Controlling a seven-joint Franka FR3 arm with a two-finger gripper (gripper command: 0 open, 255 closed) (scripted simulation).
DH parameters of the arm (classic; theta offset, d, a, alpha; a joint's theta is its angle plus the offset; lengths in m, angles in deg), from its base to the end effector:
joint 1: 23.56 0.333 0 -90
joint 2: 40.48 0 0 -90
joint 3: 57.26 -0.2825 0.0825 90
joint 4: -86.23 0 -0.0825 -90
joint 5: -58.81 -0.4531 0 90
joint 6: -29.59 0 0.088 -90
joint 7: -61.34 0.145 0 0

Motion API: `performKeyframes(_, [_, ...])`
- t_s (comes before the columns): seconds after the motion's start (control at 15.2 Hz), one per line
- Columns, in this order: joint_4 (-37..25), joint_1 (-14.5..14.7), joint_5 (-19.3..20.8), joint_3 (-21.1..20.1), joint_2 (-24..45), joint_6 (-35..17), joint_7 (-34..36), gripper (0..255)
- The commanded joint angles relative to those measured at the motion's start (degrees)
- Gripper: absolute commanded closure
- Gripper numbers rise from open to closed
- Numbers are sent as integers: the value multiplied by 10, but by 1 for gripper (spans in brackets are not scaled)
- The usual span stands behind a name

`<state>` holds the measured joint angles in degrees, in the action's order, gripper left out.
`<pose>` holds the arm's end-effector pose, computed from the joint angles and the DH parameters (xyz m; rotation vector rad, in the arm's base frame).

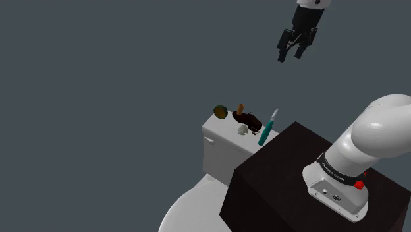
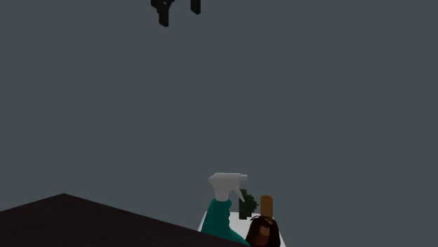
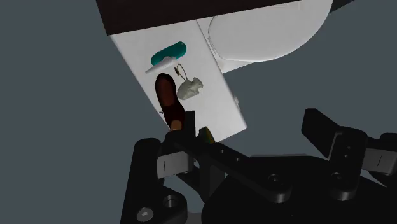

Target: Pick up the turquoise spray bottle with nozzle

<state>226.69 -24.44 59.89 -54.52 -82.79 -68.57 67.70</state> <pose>0.4183 -0.0281 0.4695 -3.1182 0.2485 0.0012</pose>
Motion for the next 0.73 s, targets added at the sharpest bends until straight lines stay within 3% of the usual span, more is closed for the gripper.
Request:
performKeyframes(0.0, [0, 0, 0, 0, 0, 0, 0, 0])
performKeyframes(0.66, [167, -68, 13, -34, 40, -209, 168, 0])
